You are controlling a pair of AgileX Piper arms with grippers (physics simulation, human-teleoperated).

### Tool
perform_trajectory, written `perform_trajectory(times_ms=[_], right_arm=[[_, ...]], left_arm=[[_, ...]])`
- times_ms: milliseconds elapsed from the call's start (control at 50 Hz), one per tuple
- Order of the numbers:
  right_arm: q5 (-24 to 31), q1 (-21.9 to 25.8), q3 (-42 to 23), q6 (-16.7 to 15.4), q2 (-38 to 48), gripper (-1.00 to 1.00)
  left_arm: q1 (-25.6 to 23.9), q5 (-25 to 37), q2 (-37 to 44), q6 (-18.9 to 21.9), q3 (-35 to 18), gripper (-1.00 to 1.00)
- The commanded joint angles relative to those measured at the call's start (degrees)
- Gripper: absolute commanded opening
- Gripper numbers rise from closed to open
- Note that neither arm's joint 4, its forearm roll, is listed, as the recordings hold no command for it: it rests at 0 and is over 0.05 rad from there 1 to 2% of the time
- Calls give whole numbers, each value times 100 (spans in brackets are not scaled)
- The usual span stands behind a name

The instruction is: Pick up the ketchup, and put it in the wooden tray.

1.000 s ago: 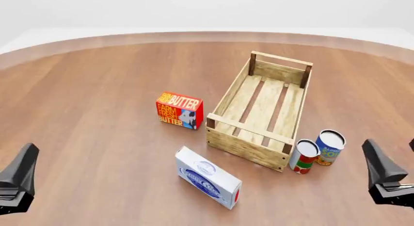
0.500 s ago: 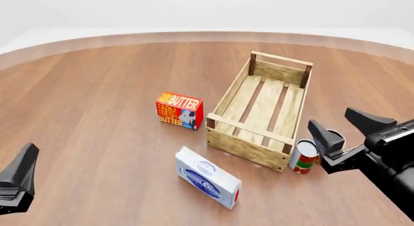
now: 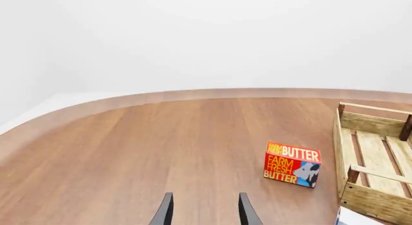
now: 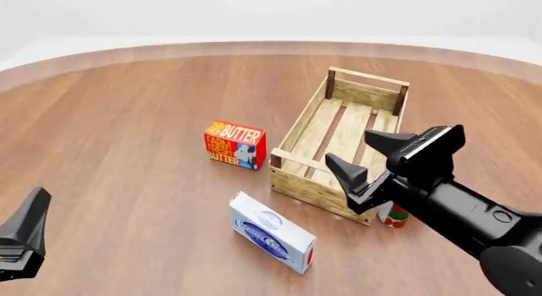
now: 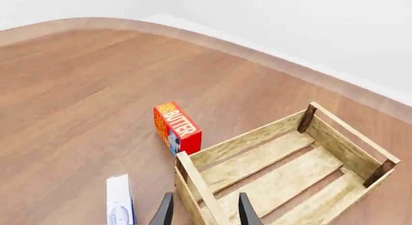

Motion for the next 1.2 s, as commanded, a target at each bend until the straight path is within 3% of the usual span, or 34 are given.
perform_trajectory(times_ms=[20, 740, 840, 1200], right_arm=[[6, 718, -589, 66, 671, 100], [60, 2635, -2067, 66, 2371, 100], [9, 3070, -2332, 159, 2741, 100], [41, 3932, -2911, 345, 3393, 100]], left_arm=[[0, 0, 1, 1, 0, 100], [-1, 0, -1, 1, 0, 100], [0, 0, 0, 0, 0, 100], [0, 0, 0, 0, 0, 100]])
